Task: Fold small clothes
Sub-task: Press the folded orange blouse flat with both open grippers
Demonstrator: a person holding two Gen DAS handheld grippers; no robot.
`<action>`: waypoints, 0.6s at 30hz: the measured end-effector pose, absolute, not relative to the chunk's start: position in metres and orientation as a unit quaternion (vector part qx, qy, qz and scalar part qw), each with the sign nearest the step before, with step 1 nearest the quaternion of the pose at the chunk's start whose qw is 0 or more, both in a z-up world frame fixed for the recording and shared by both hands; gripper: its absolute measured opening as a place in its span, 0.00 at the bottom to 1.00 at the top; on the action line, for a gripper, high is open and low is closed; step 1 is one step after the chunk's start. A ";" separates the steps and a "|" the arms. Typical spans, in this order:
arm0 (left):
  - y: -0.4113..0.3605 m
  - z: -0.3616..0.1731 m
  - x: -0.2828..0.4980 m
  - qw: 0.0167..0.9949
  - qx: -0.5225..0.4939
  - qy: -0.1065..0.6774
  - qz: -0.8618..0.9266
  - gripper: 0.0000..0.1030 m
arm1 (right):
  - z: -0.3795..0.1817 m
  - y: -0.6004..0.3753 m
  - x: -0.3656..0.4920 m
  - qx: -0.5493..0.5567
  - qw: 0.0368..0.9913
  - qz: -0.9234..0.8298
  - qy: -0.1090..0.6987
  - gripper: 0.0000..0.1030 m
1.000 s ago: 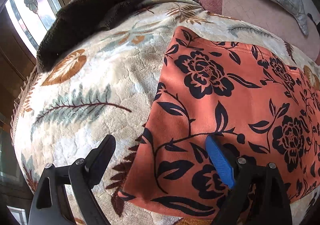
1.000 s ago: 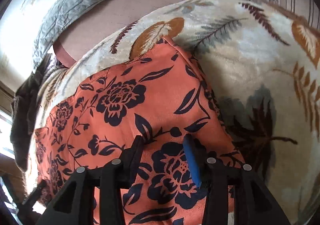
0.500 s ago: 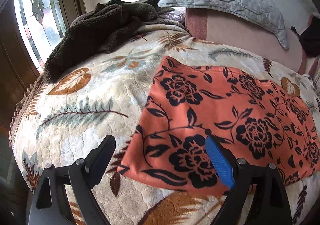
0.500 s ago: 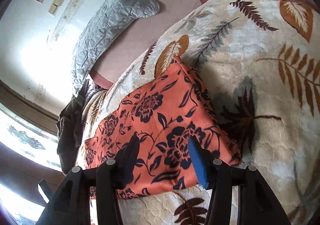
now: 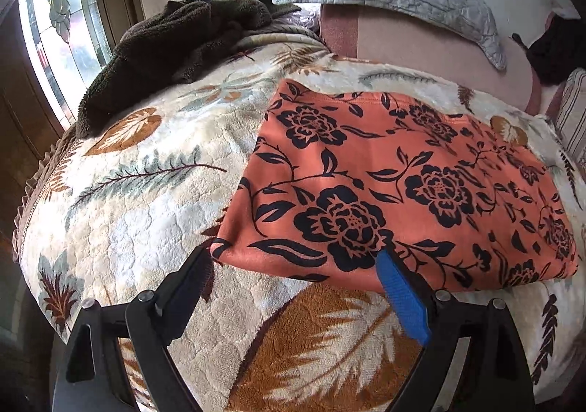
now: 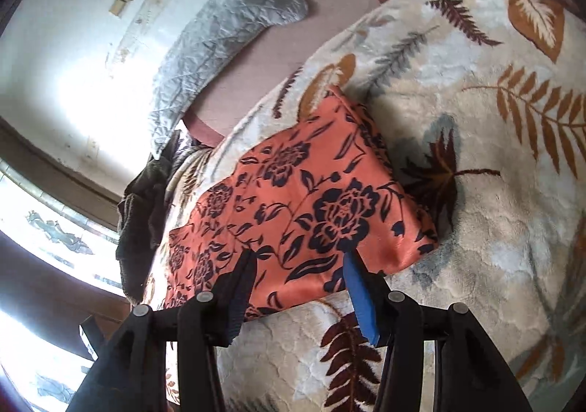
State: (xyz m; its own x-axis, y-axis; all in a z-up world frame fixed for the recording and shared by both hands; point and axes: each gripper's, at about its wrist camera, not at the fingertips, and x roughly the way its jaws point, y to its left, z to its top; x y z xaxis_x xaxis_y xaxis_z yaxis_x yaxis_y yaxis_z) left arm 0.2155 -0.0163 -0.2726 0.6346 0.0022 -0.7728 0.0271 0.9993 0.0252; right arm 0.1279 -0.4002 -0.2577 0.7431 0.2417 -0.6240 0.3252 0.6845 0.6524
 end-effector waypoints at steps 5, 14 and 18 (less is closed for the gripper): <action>-0.009 -0.250 0.195 0.927 -0.002 0.374 -0.016 0.89 | -0.240 -0.380 0.116 0.379 0.863 0.006 0.334 0.53; -0.001 -0.244 0.197 0.934 -0.012 0.357 -0.017 0.89 | -0.245 -0.366 0.120 0.377 0.858 0.013 0.349 0.59; 0.002 -0.244 0.199 0.936 -0.014 0.352 -0.013 0.89 | -0.249 -0.363 0.127 0.375 0.856 0.013 0.357 0.59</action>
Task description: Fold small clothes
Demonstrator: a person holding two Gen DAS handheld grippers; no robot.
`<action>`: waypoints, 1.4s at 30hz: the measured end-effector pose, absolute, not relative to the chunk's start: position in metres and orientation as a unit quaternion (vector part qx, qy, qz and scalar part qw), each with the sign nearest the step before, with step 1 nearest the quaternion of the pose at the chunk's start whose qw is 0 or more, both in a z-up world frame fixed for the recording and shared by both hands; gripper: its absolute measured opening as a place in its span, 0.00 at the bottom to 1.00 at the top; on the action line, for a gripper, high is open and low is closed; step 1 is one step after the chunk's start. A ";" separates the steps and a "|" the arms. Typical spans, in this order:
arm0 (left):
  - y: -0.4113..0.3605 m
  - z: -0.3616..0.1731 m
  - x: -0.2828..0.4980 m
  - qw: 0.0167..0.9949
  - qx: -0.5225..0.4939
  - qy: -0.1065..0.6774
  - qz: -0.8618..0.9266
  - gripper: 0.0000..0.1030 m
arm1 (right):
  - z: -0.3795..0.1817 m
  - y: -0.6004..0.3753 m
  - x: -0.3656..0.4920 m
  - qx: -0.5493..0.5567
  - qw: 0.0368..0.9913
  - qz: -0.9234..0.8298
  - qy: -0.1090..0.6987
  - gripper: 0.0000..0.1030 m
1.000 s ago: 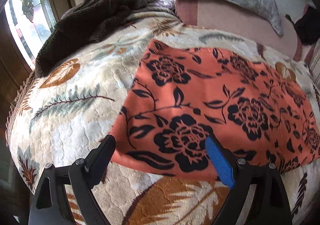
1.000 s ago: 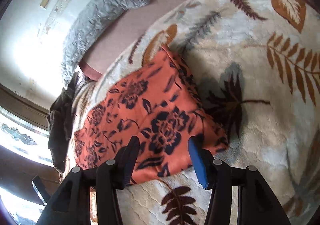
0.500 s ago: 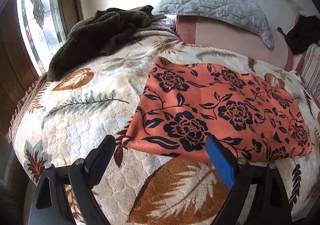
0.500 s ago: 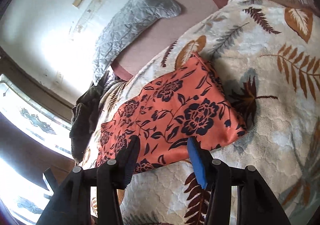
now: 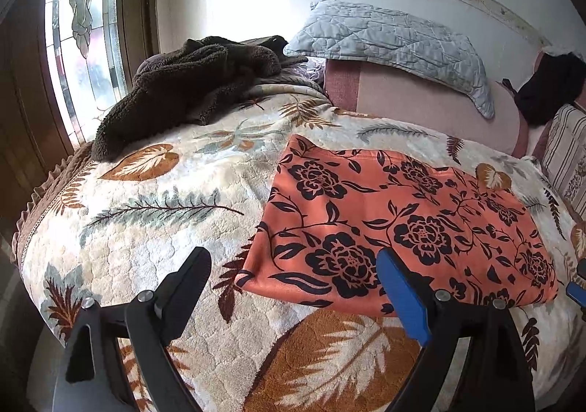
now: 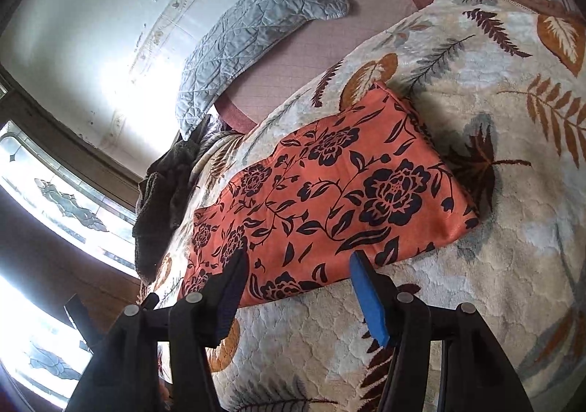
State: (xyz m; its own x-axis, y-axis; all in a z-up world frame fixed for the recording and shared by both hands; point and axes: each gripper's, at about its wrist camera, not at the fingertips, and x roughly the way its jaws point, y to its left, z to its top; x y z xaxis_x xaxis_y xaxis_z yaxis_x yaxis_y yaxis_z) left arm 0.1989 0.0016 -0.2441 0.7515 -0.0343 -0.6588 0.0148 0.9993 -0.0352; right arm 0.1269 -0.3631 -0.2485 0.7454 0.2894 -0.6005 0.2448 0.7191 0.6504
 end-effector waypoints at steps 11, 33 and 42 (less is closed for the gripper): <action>0.003 -0.246 0.202 0.937 -0.006 0.350 -0.005 0.89 | -0.250 -0.351 0.136 0.348 0.861 0.020 0.370 0.59; 0.045 -0.322 0.241 0.812 -0.265 0.517 -0.050 0.88 | -0.324 -0.431 0.118 0.579 0.718 -0.058 0.383 0.63; 0.054 -0.328 0.265 0.805 -0.359 0.471 -0.040 0.88 | -0.363 -0.447 0.141 0.678 0.660 -0.070 0.316 0.64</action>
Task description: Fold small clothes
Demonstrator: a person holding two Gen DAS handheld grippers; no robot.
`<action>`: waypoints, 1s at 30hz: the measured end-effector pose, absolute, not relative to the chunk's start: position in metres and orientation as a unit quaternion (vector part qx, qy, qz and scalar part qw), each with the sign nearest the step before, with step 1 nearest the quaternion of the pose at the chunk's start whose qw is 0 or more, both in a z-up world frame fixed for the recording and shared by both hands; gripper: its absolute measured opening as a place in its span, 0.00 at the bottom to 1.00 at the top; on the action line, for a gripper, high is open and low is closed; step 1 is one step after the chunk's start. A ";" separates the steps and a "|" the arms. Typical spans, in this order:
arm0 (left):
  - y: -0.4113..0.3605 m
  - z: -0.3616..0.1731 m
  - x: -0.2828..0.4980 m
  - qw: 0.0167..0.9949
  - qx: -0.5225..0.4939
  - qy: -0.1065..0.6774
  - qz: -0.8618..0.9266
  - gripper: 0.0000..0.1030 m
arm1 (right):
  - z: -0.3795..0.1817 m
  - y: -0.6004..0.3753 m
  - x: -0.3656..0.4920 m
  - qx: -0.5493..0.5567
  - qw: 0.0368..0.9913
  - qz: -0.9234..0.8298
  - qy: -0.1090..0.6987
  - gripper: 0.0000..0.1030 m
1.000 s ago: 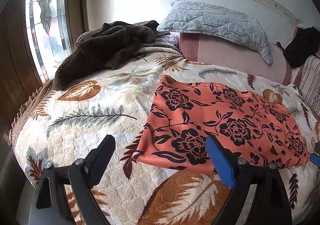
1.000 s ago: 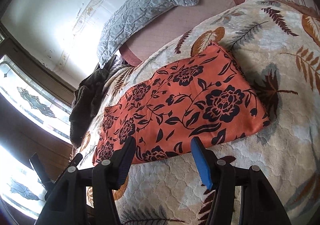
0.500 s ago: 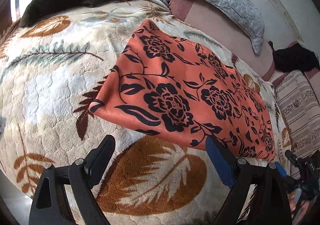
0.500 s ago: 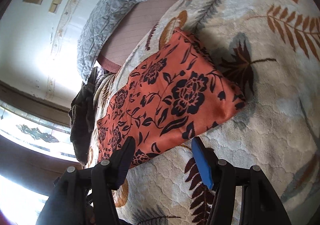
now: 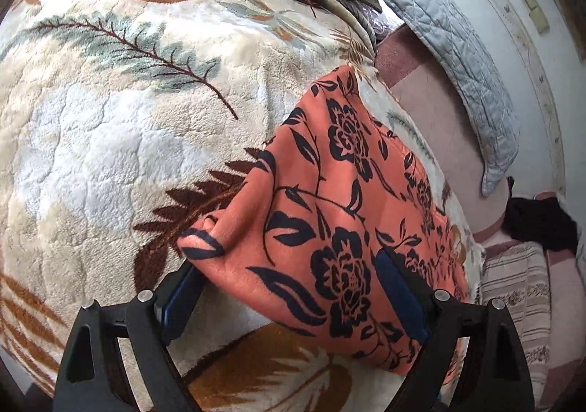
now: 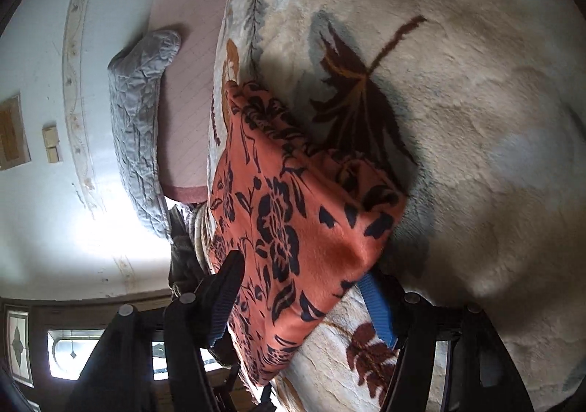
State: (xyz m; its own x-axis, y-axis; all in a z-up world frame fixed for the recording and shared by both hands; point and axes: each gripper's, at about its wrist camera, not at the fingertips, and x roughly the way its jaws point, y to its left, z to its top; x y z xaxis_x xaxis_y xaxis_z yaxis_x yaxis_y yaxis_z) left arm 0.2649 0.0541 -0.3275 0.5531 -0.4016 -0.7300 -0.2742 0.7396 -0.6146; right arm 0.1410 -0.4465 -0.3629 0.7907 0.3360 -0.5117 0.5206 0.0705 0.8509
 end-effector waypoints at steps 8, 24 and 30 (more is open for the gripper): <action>0.049 -0.341 0.286 0.785 -0.405 0.464 -0.062 0.31 | -0.362 -0.442 0.192 0.649 0.700 -0.065 0.290 0.55; 0.046 -0.299 0.233 0.829 -0.344 0.424 -0.126 0.19 | -0.284 -0.418 0.149 0.497 0.817 -0.107 0.272 0.16; 0.040 -0.324 0.231 0.810 -0.277 0.507 -0.094 0.30 | -0.322 -0.437 0.132 0.516 0.754 -0.127 0.386 0.21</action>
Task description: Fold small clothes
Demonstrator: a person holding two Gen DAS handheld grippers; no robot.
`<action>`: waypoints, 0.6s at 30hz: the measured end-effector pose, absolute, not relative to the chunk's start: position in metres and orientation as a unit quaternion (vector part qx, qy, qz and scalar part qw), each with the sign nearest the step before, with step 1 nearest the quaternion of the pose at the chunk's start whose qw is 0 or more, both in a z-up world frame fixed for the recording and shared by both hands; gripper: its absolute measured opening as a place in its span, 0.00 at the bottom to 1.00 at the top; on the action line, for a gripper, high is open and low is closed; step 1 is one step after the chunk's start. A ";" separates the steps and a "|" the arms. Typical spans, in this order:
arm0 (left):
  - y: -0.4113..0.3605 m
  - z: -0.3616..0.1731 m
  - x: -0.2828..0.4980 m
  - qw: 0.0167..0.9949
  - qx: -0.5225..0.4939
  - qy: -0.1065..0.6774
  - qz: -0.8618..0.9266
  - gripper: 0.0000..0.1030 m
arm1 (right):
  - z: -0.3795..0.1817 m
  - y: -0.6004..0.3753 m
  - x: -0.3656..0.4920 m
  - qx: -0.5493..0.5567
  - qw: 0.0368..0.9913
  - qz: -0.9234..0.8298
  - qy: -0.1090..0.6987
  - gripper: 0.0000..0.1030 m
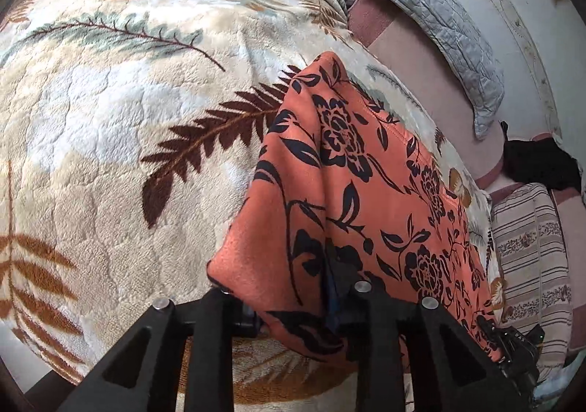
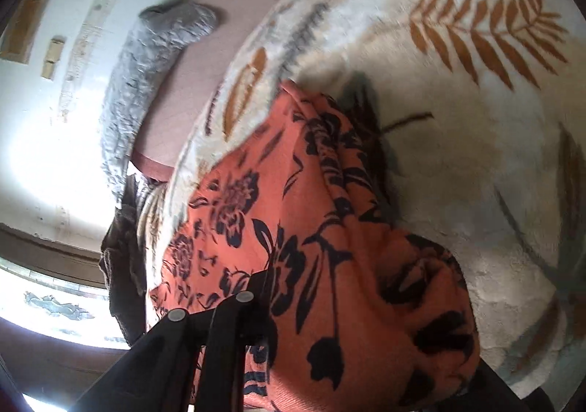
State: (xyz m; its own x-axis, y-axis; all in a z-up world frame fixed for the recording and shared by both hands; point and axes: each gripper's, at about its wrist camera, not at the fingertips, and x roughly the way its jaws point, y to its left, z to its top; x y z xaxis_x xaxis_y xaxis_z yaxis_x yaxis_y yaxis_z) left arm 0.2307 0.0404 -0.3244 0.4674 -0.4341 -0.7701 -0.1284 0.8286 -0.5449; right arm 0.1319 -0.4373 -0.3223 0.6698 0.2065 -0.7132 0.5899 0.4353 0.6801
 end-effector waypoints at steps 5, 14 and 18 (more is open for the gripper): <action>0.076 -0.297 0.225 0.829 -0.272 0.481 -0.083 0.35 | -0.313 -0.468 0.096 0.567 0.741 -0.132 0.334 0.27; 0.064 -0.250 0.224 0.923 -0.112 0.367 -0.032 0.42 | -0.246 -0.470 0.088 0.415 0.837 -0.242 0.261 0.30; 0.020 -0.257 0.238 0.914 -0.063 0.393 -0.080 0.43 | -0.254 -0.423 0.176 0.347 0.860 -0.156 0.340 0.30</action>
State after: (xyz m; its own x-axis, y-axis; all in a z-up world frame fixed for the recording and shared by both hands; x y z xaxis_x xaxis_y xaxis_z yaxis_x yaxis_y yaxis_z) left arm 0.2381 0.0197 -0.2571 0.6782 -0.1964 -0.7081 0.0970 0.9791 -0.1786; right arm 0.1763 -0.4231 -0.2538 0.7203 -0.0333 -0.6929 0.5044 0.7109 0.4902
